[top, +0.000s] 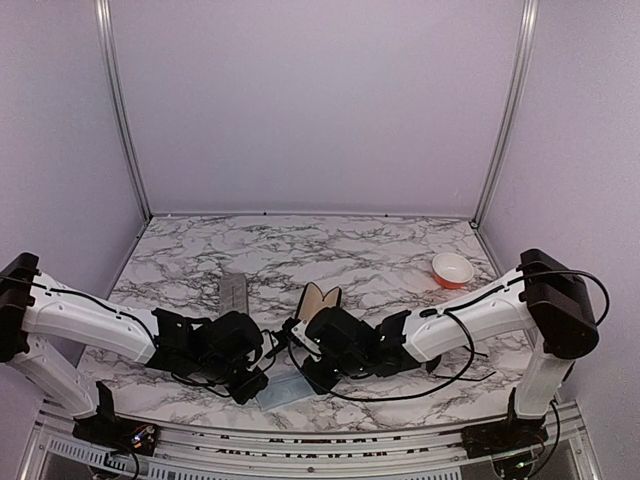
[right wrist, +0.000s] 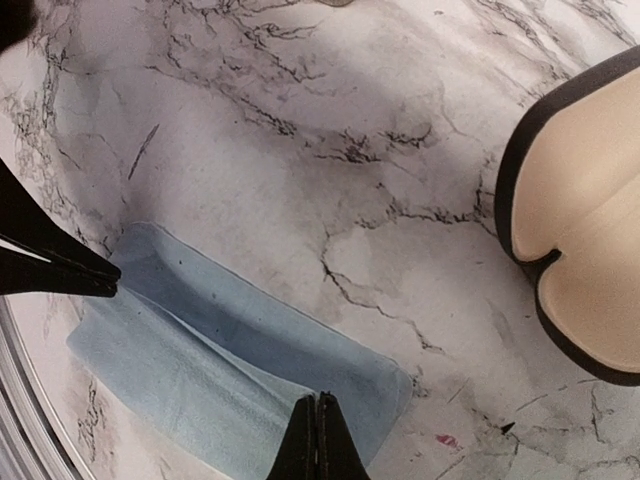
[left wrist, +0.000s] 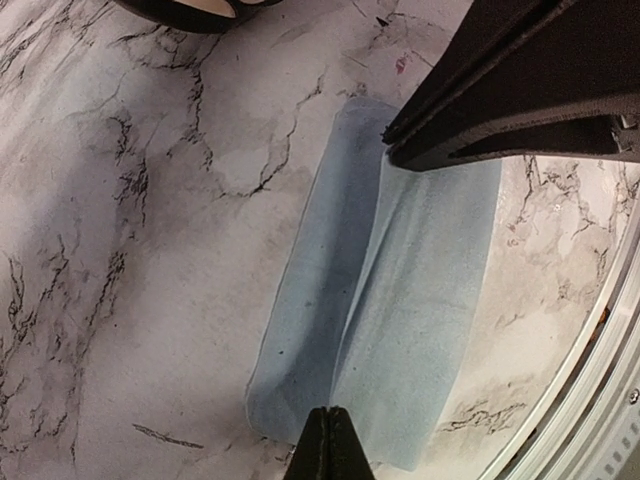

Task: Organize the sunglasses
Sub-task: Fold the glasses cleaning cloth at the center of the board.

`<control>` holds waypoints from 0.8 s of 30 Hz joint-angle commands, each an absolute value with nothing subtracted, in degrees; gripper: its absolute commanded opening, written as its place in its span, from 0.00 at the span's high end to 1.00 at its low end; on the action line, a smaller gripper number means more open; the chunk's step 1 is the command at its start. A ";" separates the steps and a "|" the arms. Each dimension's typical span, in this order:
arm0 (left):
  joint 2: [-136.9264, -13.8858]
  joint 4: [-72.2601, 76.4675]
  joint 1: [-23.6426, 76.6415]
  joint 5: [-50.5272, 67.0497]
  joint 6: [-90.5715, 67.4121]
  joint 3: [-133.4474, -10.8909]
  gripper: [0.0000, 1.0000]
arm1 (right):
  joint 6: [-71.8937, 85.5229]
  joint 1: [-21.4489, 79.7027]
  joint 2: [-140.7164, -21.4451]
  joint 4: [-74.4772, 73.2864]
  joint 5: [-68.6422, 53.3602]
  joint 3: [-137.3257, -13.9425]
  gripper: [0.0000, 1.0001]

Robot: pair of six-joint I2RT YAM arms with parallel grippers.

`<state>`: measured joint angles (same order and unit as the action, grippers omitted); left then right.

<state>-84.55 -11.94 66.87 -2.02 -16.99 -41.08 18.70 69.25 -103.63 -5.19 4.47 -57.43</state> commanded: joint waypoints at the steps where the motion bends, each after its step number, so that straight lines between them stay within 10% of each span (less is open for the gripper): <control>1: -85.57 -13.62 66.28 -3.99 -17.40 -39.89 1.00 | 18.01 69.26 -105.02 -7.87 7.52 -59.26 1.00; 16: -87.21 -9.88 66.23 -6.01 -16.12 -38.13 1.00 | 18.21 69.33 -105.82 -8.79 10.65 -58.99 1.00; 24: -88.91 -8.99 66.18 -5.33 -16.76 -37.82 0.80 | 18.50 69.43 -107.17 -8.80 11.18 -59.15 1.00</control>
